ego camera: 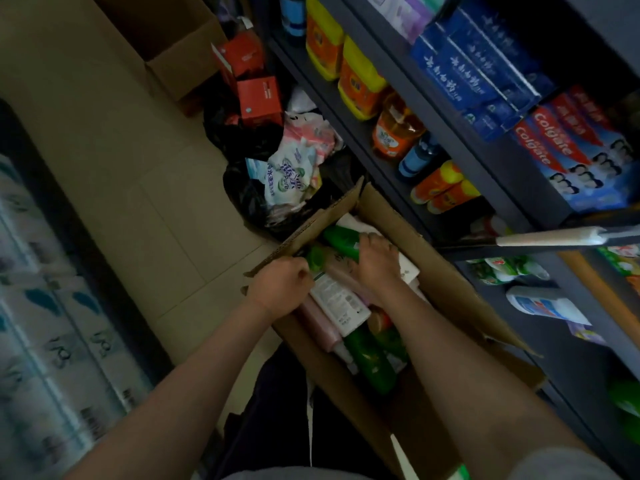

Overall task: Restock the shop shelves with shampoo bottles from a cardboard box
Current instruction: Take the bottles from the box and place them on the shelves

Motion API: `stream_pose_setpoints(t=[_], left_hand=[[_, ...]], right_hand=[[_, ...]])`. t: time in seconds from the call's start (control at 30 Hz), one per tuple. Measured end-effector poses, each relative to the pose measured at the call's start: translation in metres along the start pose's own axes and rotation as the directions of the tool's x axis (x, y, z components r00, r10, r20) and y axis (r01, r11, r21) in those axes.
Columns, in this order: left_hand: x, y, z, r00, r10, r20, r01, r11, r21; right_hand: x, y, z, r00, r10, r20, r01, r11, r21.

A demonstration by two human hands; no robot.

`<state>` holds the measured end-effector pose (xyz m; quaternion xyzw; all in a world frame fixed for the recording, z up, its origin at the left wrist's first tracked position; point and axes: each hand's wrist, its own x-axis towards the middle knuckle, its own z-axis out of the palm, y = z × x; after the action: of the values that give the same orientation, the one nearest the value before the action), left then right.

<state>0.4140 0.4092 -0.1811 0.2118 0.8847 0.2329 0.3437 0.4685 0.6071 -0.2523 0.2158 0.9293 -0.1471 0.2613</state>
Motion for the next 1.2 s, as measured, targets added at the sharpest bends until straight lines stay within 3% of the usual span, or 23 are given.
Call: stream_pose_setpoints(t=[0.17, 0.3, 0.4, 0.53, 0.67, 0.83, 0.97, 1.07, 1.2], left_hand=[[0.008, -0.013, -0.014, 0.988, -0.061, 0.14, 0.064, 0.998, -0.016], [0.011, -0.011, -0.021, 0.95, -0.134, 0.284, 0.199, 0.956, -0.214], [0.006, 0.005, -0.028, 0.939, -0.172, 0.299, 0.302, 0.829, -0.471], [-0.012, 0.053, -0.044, 0.951, -0.042, 0.308, 0.284, 0.519, -0.806], [-0.028, 0.106, -0.064, 0.982, 0.001, 0.188, 0.176, 0.341, -0.923], [-0.07, 0.176, -0.083, 0.99, 0.141, -0.006, -0.055, 0.348, -0.936], [-0.123, 0.253, -0.086, 0.945, 0.275, -0.177, -0.268, 0.341, -0.901], [-0.158, 0.315, -0.08, 0.895, 0.333, -0.297, -0.411, 0.356, -0.839], [-0.194, 0.398, -0.059, 0.808, 0.302, -0.506, -0.589, 0.417, -0.692]], right_hand=[[0.009, -0.008, -0.001, 0.978, 0.164, 0.127, -0.167, 0.986, 0.014], [-0.023, -0.018, -0.031, 0.961, 0.14, 0.239, -0.221, 0.907, 0.359], [-0.056, -0.03, -0.055, 0.96, 0.1, 0.26, -0.239, 0.776, 0.584], [-0.099, -0.049, -0.097, 0.991, 0.08, 0.107, -0.133, 0.646, 0.751], [-0.143, -0.043, -0.144, 0.994, 0.01, -0.111, 0.086, 0.57, 0.817], [-0.193, 0.006, -0.201, 0.96, -0.022, -0.279, 0.254, 0.49, 0.834], [-0.25, 0.052, -0.243, 0.912, -0.086, -0.402, 0.394, 0.46, 0.796], [-0.295, 0.088, -0.273, 0.838, -0.112, -0.535, 0.509, 0.517, 0.689], [-0.349, 0.126, -0.304, 0.711, -0.093, -0.697, 0.475, 0.794, 0.378]])
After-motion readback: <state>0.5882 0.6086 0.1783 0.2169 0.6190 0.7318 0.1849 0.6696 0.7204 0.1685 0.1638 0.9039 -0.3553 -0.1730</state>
